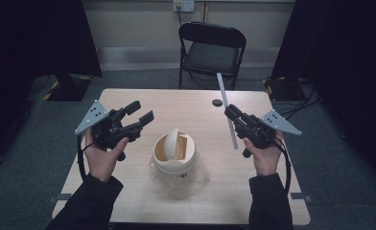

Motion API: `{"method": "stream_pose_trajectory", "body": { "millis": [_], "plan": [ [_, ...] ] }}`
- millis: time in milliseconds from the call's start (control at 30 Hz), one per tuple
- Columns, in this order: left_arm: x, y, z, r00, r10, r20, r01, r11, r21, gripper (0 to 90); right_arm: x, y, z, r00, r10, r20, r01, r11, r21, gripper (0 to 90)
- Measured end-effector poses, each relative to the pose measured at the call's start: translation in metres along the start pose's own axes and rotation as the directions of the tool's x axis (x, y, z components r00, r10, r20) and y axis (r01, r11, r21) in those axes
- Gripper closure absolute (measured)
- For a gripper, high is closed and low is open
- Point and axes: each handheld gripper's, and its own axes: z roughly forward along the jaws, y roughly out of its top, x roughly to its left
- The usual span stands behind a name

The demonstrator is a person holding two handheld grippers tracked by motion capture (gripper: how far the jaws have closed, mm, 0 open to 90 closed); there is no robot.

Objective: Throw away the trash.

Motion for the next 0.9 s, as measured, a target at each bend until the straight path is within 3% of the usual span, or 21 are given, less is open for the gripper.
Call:
{"method": "stream_pose_trajectory", "body": {
  "millis": [433, 533, 900],
  "plan": [
    [-0.022, 0.018, 0.039, 0.9969, 0.006, 0.078, -0.005, 0.9998, -0.021, 40.9, 0.018, 0.002, 0.011, 0.998, -0.016, -0.061, 0.016, 1.0, 0.001, 80.8],
    [-0.027, 0.022, 0.049, 0.9952, -0.011, 0.098, 0.013, 0.9995, -0.029, 41.8, 0.021, 0.003, 0.012, 0.9971, -0.02, -0.073, 0.02, 1.0, -0.003, 80.8],
    [-0.035, 0.03, 0.075, 0.9932, -0.013, 0.116, 0.015, 0.9998, -0.015, 43.5, 0.024, 0.003, 0.012, 0.9955, -0.025, -0.091, 0.025, 1.0, -0.008, 80.8]
  ]
}}
